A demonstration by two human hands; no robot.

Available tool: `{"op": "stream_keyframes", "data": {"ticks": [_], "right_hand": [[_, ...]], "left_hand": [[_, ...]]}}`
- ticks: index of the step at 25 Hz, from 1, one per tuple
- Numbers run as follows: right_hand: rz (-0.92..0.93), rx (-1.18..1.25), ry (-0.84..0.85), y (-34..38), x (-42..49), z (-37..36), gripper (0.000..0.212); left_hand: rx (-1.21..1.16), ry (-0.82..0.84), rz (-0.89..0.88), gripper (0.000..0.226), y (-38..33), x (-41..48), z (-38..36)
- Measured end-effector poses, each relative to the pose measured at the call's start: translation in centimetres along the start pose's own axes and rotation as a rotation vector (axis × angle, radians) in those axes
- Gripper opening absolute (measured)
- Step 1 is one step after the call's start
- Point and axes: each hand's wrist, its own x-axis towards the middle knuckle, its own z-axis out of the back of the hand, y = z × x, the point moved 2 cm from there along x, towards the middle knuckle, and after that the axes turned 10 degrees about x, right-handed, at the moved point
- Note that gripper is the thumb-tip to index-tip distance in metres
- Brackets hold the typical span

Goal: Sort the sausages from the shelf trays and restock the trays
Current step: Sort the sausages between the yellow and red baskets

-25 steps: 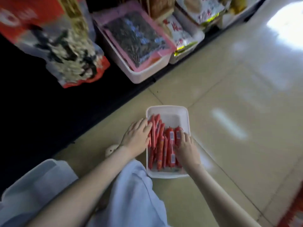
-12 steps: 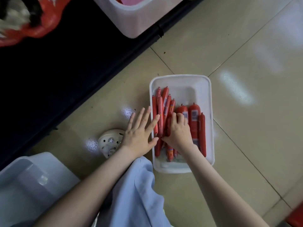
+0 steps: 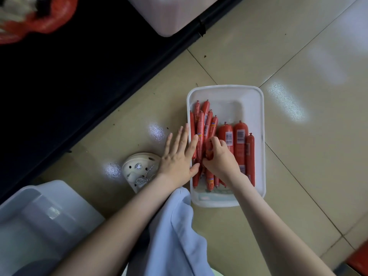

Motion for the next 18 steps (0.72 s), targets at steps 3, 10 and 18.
{"op": "stream_keyframes", "data": {"ticks": [3,10,18], "right_hand": [[0.059,0.188,-0.106,0.4,-0.8,0.7,0.023],[0.28,0.645,-0.112,7.7,-1.0,4.4,0.029],[0.211,0.75,-0.194,8.5,-0.2,2.1,0.049]], "left_hand": [[-0.157,-0.061,0.013,0.091,-0.3,0.3,0.6],[-1.086,0.18,0.274,0.063,-1.0,3.2,6.2],[-1.563,0.052,0.596,0.025,1.5,3.2,6.2]]}}
